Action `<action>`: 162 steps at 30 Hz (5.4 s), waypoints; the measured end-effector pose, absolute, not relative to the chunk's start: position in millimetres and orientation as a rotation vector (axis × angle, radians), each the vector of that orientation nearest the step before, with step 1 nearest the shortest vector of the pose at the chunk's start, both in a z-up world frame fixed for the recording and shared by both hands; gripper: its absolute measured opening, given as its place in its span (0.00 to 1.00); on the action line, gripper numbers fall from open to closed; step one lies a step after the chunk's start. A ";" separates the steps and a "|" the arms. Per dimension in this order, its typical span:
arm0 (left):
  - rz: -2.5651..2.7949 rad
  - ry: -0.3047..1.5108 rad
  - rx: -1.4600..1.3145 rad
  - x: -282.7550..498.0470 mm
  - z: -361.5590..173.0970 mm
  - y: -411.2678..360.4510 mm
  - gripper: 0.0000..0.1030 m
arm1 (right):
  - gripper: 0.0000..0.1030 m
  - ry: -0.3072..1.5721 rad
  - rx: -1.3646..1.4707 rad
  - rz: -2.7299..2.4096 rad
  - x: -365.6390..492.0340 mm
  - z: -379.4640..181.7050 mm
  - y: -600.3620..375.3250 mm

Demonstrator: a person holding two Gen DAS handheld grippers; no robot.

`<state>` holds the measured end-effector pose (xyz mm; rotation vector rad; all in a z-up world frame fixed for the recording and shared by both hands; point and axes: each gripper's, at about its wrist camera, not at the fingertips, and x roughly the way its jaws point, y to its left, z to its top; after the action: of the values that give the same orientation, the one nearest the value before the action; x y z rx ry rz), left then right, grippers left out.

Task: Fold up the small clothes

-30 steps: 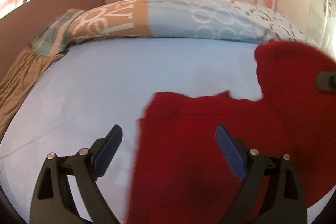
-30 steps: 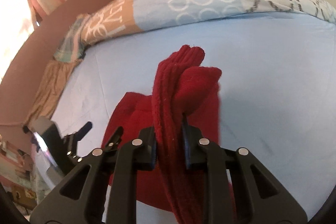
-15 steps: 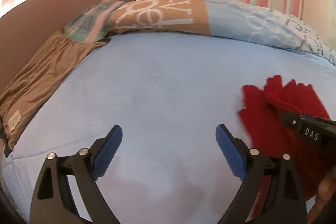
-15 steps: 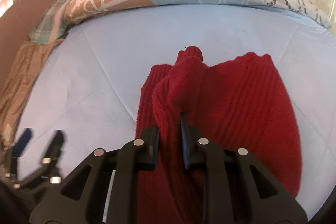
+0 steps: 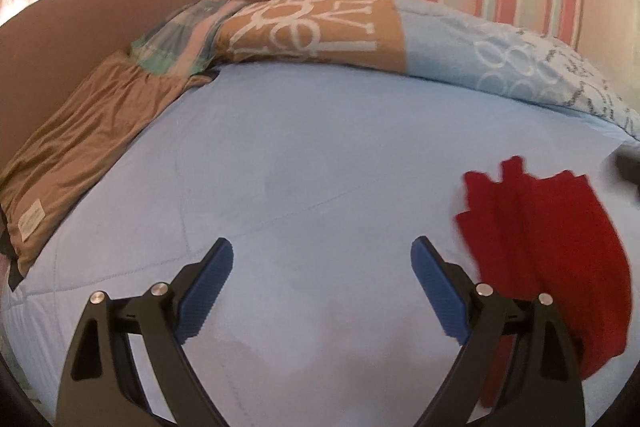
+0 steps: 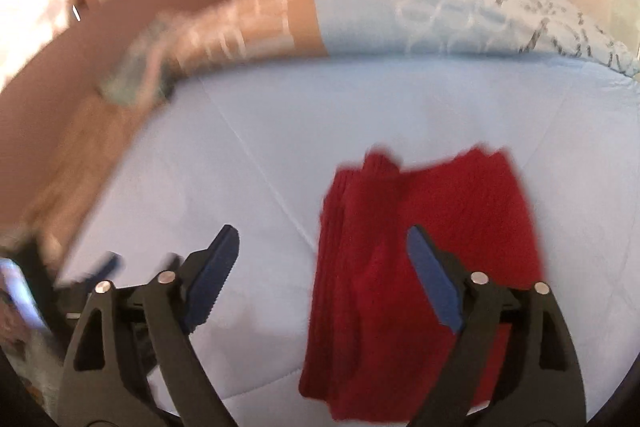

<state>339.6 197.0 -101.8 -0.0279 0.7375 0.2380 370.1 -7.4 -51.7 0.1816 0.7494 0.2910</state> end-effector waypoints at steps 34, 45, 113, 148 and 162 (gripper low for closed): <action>0.064 0.923 -0.015 369.6 -167.9 70.3 0.39 | 0.97 0.861 0.074 0.256 353.1 -134.3 -133.5; 0.179 0.719 0.212 340.1 -145.1 68.8 0.99 | 0.97 0.884 -0.070 0.247 362.2 -172.5 -117.9; -0.370 0.899 -0.055 289.6 -119.7 -221.2 0.41 | 0.41 0.885 0.183 0.342 265.3 -134.5 -383.8; 0.095 0.808 0.199 287.0 -185.8 -208.3 0.99 | 0.97 0.907 -0.181 -0.016 240.5 -198.0 -373.8; 0.037 0.697 0.132 177.1 -59.8 -113.2 0.99 | 0.97 0.740 0.015 -0.048 152.0 -63.7 -319.9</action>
<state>177.1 -113.2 -59.8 0.1324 0.6972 0.0375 152.0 -319.9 -63.7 0.0153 0.7402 -0.0476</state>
